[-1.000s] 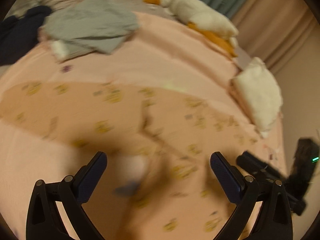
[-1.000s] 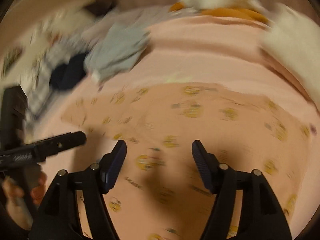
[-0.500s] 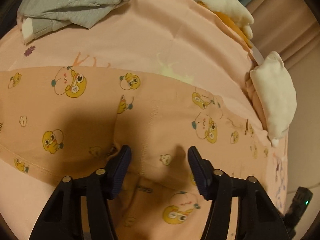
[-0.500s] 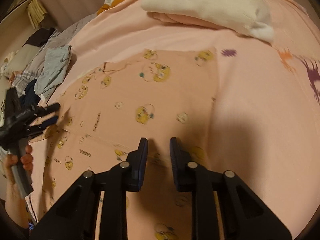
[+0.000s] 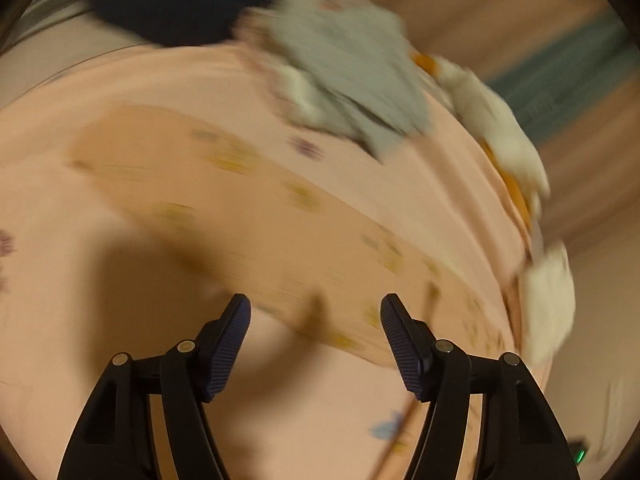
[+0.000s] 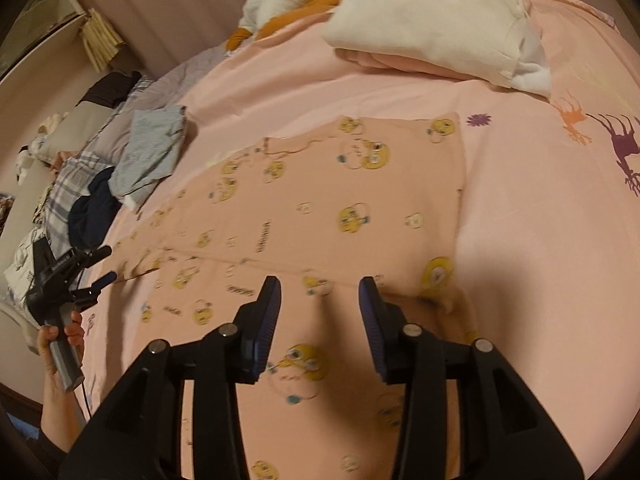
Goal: Fold small clothes
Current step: 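Grasp the other sleeve cuff with the left gripper, then fold the held sleeve across the garment body and release it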
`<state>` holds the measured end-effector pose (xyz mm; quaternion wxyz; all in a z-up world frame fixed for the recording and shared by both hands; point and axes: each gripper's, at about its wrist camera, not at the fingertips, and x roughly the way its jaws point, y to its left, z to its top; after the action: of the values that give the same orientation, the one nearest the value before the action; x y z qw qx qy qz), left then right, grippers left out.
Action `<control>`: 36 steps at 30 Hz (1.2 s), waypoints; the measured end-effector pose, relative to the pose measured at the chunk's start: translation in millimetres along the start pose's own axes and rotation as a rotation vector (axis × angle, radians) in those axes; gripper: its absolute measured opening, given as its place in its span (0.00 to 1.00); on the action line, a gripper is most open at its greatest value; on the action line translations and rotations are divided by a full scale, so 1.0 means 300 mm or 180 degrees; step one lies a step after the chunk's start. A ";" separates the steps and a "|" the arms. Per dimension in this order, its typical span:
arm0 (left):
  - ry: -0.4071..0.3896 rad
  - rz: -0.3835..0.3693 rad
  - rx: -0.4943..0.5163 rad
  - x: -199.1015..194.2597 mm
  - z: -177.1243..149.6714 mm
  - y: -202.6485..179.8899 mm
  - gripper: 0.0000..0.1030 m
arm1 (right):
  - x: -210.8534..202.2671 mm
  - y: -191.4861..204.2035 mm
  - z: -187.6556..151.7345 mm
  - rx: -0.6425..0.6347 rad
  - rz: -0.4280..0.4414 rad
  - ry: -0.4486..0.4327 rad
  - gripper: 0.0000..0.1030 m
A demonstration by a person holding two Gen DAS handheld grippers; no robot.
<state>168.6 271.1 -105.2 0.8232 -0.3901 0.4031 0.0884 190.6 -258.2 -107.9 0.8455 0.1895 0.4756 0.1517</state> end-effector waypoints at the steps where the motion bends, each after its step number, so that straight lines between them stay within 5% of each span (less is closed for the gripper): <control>1: -0.0046 -0.0004 -0.0141 -0.011 0.017 0.048 0.64 | -0.001 0.009 -0.004 -0.0009 0.0006 -0.0001 0.42; 6: -0.0313 -0.0095 -0.0746 -0.013 0.088 0.230 0.64 | 0.003 0.057 -0.018 -0.0049 0.0043 0.0027 0.42; 12: -0.0538 -0.0092 -0.0932 0.025 0.159 0.261 0.63 | 0.031 0.096 -0.025 -0.0084 0.0036 0.0108 0.43; 16: -0.0536 0.0305 -0.0759 0.035 0.193 0.247 0.12 | 0.048 0.107 -0.028 -0.0086 0.0024 0.0147 0.43; 20: -0.0540 0.0546 -0.0480 0.016 0.197 0.188 0.06 | 0.050 0.104 -0.032 -0.0073 0.0029 0.0146 0.43; 29: -0.0769 0.0455 0.0816 -0.126 0.099 -0.360 0.06 | 0.011 0.061 -0.060 0.0062 0.0161 0.0067 0.43; 36: -0.0717 0.0114 0.1767 -0.076 -0.177 -0.864 0.06 | -0.042 0.002 -0.097 0.0180 0.0226 -0.0027 0.43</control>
<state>241.1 60.8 39.8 0.9362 -0.1306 0.3247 0.0320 159.3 -258.1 -112.0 0.8359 0.2307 0.4691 0.1673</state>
